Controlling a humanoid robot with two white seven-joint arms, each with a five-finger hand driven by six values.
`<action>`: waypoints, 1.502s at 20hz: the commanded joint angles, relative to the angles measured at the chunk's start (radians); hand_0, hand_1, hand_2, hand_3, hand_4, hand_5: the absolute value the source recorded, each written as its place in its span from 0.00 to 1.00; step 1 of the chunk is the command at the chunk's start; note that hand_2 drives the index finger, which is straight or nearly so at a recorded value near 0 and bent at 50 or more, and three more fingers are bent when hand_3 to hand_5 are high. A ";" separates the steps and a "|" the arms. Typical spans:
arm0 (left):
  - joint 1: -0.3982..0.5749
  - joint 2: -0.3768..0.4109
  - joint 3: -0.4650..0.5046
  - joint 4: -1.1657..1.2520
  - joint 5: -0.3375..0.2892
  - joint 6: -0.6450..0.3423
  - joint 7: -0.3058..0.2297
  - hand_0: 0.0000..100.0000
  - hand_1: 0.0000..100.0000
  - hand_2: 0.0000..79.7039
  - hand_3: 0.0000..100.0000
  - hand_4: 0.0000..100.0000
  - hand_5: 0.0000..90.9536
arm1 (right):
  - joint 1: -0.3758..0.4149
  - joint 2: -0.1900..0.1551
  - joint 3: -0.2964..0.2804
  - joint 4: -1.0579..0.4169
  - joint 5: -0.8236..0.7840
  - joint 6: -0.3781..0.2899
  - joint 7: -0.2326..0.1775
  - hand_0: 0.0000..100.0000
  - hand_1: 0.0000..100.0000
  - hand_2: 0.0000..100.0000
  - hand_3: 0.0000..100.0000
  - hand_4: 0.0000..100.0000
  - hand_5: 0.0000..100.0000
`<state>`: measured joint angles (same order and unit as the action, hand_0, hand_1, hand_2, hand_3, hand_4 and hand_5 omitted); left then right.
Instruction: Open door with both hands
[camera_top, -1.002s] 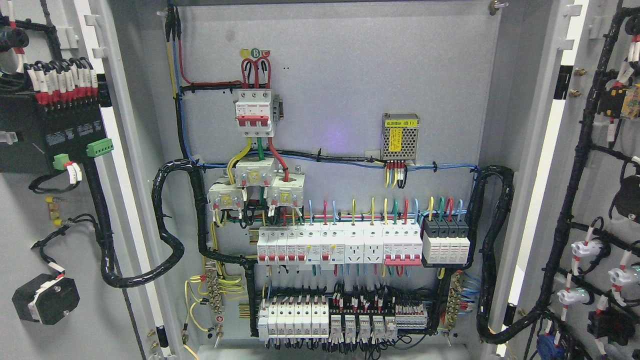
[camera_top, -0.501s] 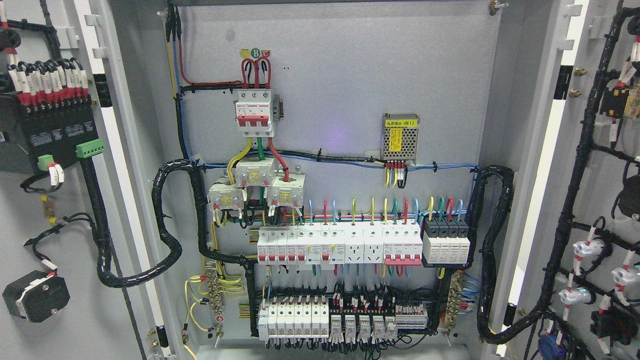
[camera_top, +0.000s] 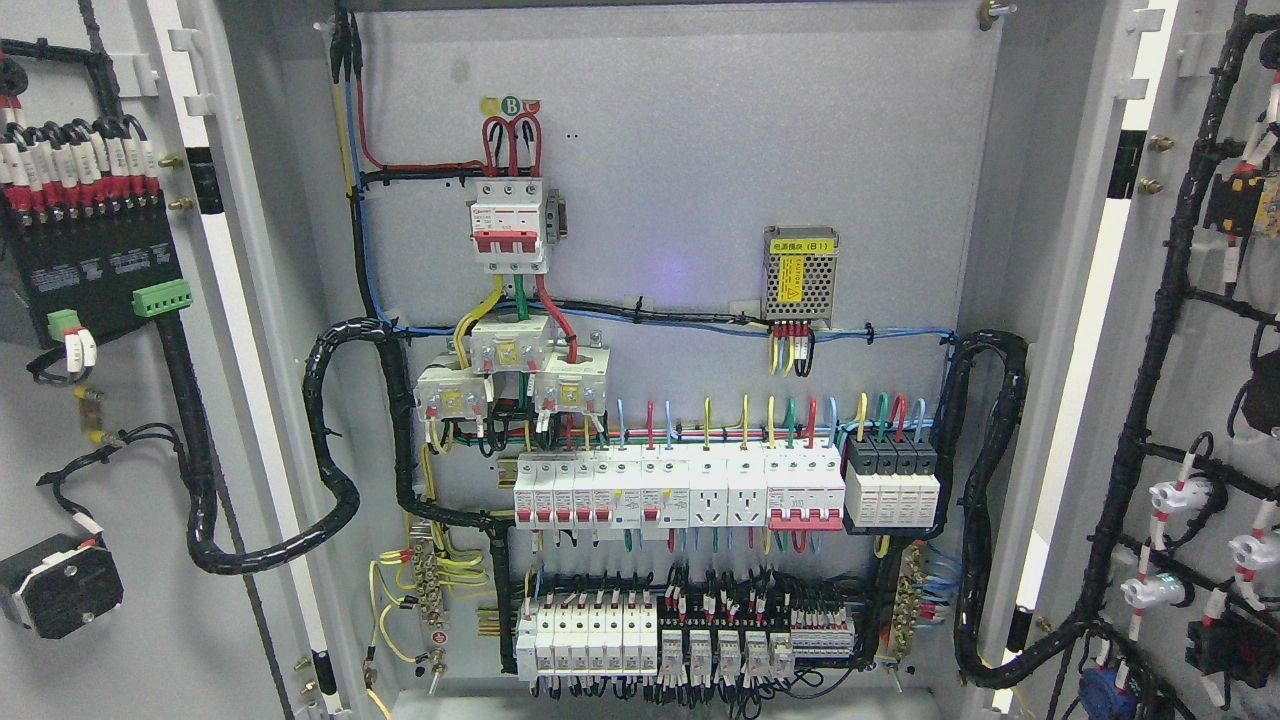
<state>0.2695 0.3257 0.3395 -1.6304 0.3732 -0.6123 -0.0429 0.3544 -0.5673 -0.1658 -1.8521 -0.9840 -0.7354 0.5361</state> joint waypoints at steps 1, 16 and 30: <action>-0.026 0.058 0.036 0.021 0.035 0.026 0.003 0.00 0.00 0.00 0.00 0.04 0.00 | 0.000 -0.017 -0.018 0.010 -0.044 0.001 0.018 0.00 0.00 0.00 0.00 0.00 0.00; -0.095 0.115 0.064 0.115 0.075 0.154 0.001 0.00 0.00 0.00 0.00 0.04 0.00 | -0.011 -0.042 -0.018 0.062 -0.081 0.005 0.071 0.00 0.00 0.00 0.00 0.00 0.00; -0.153 0.122 0.059 0.176 0.079 0.195 0.001 0.00 0.00 0.00 0.00 0.04 0.00 | -0.012 -0.097 -0.034 0.085 -0.140 0.008 0.130 0.00 0.00 0.00 0.00 0.00 0.00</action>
<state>0.1380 0.4341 0.3958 -1.5045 0.4513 -0.4188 -0.0414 0.3427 -0.6336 -0.1880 -1.7886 -1.1111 -0.7273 0.6501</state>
